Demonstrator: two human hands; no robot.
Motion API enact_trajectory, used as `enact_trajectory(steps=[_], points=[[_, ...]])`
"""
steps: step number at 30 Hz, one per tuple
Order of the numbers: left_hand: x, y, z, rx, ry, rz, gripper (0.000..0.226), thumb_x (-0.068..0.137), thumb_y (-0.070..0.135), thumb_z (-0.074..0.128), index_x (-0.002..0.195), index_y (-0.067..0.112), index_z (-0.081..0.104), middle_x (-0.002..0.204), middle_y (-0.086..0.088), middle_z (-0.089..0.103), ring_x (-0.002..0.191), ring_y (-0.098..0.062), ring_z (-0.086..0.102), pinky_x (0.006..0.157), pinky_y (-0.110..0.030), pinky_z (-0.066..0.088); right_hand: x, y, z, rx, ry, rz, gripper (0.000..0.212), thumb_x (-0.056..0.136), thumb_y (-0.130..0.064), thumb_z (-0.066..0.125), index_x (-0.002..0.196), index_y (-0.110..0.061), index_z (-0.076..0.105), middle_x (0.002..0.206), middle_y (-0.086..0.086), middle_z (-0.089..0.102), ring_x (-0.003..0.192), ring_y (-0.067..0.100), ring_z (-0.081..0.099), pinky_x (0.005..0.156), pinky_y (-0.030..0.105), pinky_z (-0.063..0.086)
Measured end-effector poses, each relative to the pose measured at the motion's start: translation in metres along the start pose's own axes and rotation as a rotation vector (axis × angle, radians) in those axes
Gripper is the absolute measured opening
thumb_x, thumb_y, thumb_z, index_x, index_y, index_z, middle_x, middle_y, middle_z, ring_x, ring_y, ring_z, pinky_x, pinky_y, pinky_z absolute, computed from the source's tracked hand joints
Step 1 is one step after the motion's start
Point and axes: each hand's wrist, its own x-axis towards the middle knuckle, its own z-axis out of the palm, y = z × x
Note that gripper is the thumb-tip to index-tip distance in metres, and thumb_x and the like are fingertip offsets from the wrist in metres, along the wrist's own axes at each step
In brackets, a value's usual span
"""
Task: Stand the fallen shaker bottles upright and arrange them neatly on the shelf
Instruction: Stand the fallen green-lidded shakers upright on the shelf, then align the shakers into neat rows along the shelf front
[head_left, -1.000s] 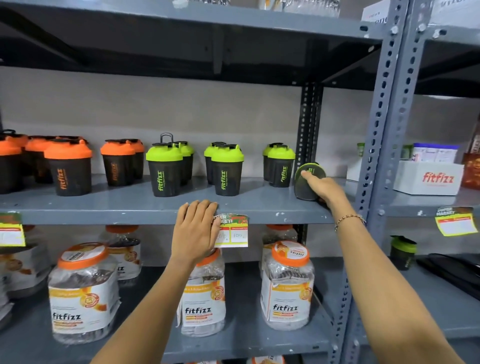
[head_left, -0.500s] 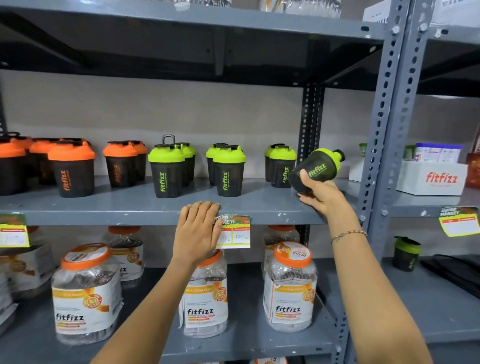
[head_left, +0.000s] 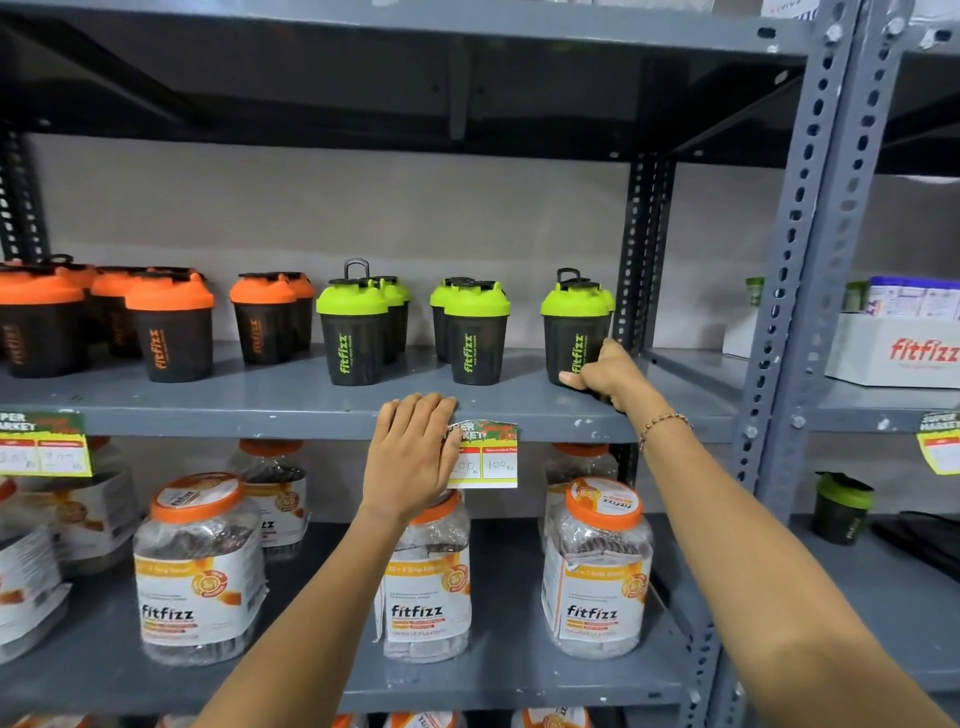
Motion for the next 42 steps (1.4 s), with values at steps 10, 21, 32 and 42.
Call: enact_trajectory(steps=[10, 21, 32, 42], points=[[0.069, 0.012, -0.035, -0.455, -0.034, -0.495, 0.032, 0.091, 0.030, 0.057, 0.119, 0.014, 0.057, 0.110, -0.002, 0.066, 0.099, -0.020, 0.062, 0.079, -0.030, 0.045, -0.002, -0.004, 0.003, -0.022, -0.069, -0.039, 0.117, 0.066, -0.041, 0.084, 0.147, 0.000, 0.009, 0.146, 0.012, 0.043, 0.133, 0.031, 0.043, 0.111, 0.044, 0.037], [0.136, 0.044, 0.005, -0.615, -0.428, -0.931, 0.110, 0.071, 0.037, 0.080, 0.145, 0.000, 0.008, 0.149, -0.019, 0.023, 0.137, -0.036, 0.027, 0.109, -0.041, 0.029, -0.005, -0.006, 0.011, -0.208, 0.186, -0.169, 0.096, 0.067, -0.044, 0.082, 0.131, 0.003, 0.030, 0.140, 0.021, 0.041, 0.130, 0.037, 0.042, 0.103, 0.043, 0.040], [0.125, 0.023, 0.009, -0.507, -0.395, -0.901, 0.074, 0.082, 0.029, 0.072, 0.132, -0.001, 0.028, 0.137, -0.021, 0.044, 0.125, -0.041, 0.045, 0.096, -0.047, 0.041, -0.008, 0.002, 0.003, -0.087, 0.299, 0.032, 0.085, 0.065, -0.022, 0.082, 0.129, 0.004, 0.034, 0.131, 0.020, 0.052, 0.121, 0.038, 0.052, 0.098, 0.044, 0.049], [0.118, 0.019, 0.008, -0.512, -0.395, -0.892, 0.071, 0.079, 0.022, 0.075, 0.131, -0.001, 0.032, 0.133, -0.020, 0.048, 0.123, -0.038, 0.047, 0.097, -0.045, 0.043, -0.012, -0.003, 0.002, -0.190, 0.272, 0.087, 0.091, 0.072, -0.019, 0.082, 0.139, 0.008, 0.027, 0.142, 0.024, 0.041, 0.131, 0.038, 0.043, 0.103, 0.040, 0.042]])
